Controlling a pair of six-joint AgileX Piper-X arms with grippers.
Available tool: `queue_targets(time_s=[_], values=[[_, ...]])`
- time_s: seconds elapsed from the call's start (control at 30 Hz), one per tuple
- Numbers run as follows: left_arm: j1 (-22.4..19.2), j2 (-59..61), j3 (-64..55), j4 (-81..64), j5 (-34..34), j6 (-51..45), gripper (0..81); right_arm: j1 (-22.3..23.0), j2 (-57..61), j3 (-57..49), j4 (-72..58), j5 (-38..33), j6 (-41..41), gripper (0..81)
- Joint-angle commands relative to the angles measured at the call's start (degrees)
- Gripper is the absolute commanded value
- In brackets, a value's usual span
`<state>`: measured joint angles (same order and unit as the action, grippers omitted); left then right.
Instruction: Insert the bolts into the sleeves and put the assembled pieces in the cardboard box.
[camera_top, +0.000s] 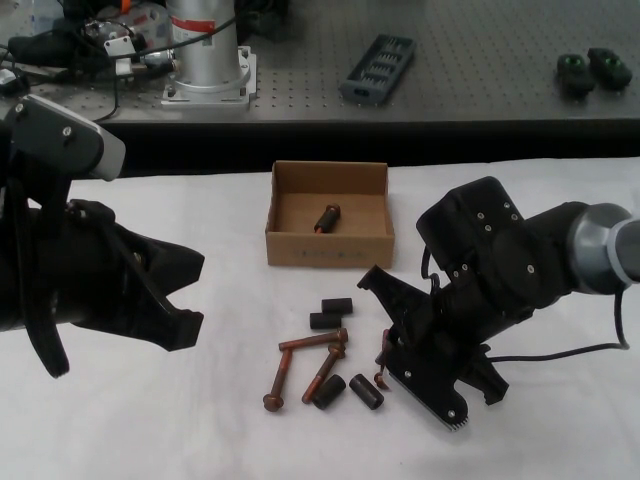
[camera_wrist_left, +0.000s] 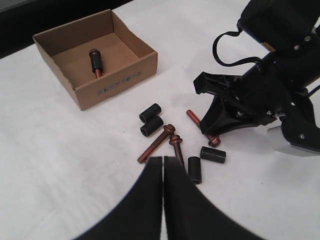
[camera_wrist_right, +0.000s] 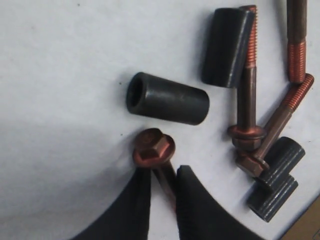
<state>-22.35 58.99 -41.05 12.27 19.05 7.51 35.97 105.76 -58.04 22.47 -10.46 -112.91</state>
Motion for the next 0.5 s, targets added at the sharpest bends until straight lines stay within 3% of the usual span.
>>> queue_targets(time_s=[0.0,0.47], values=[[0.2,-0.1,-0.1,0.1,-0.3,0.8,0.7,0.2,0.5,-0.4,0.7,-0.8,-0.3,12.2],[0.2,-0.1,-0.1,0.1,-0.3,0.8,0.7,0.6,2.5,-0.2,0.4,-0.3,-0.3,12.1]])
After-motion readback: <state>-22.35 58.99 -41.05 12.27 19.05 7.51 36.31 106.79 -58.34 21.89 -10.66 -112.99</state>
